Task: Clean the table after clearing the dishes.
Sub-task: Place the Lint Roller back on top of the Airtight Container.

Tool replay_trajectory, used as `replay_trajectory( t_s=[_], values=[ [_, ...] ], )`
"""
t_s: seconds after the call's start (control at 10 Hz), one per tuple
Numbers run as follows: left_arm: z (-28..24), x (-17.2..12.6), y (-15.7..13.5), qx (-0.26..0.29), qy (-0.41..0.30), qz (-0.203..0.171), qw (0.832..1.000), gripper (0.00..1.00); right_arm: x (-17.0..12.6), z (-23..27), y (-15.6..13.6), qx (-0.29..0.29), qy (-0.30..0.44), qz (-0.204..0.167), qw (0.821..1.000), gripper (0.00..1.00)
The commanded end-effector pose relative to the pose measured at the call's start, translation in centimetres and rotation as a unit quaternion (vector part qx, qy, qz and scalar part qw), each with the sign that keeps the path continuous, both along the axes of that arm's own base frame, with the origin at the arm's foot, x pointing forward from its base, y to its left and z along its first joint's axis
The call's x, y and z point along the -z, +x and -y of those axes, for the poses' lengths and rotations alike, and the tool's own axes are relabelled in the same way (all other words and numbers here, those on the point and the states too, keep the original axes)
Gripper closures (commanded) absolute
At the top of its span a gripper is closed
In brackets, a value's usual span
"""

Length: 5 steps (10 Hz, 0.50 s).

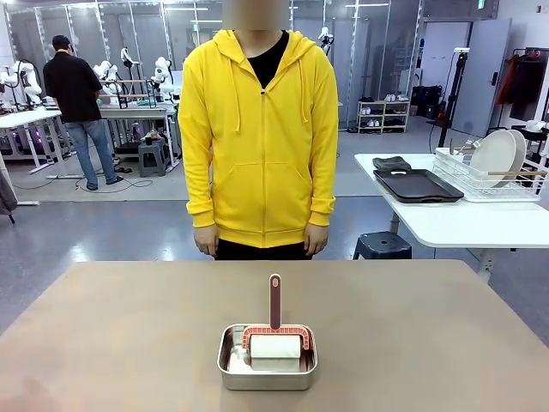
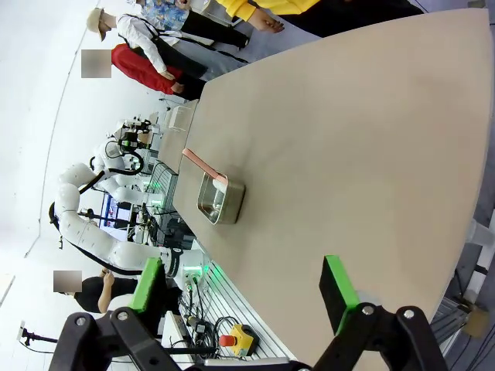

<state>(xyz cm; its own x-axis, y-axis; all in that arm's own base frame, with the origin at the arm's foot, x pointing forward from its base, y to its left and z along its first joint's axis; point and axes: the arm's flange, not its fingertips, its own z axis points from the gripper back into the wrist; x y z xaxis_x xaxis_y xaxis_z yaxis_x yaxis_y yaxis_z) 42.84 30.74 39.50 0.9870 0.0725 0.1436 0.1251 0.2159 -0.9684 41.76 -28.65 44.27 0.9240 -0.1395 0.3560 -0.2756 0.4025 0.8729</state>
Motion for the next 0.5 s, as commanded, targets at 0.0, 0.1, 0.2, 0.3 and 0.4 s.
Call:
replay_trajectory(
  t_s=[0.0,0.1,0.2,0.3,0.4],
  values=[
    [-0.11,-0.04,-0.26,-0.001,0.003,0.004,1.000,0.00,-0.29,-0.48,-0.33,0.000,0.001,0.001,1.000,0.00],
    [-0.11,-0.04,-0.26,-0.001,0.003,0.004,1.000,0.00,-0.29,-0.48,-0.33,0.000,0.001,0.001,1.000,0.00],
    [-0.11,-0.04,-0.26,-0.001,0.003,0.004,1.000,0.00,-0.29,-0.48,-0.33,0.000,0.001,0.001,1.000,0.00],
    [-0.11,-0.04,-0.26,-0.001,0.003,0.004,1.000,0.00,-0.29,-0.48,-0.33,0.000,0.001,0.001,1.000,0.00],
    [-0.11,-0.04,-0.26,-0.001,0.003,0.004,1.000,0.00,-0.29,-0.48,-0.33,0.000,0.001,0.001,1.000,0.00]
  ],
)
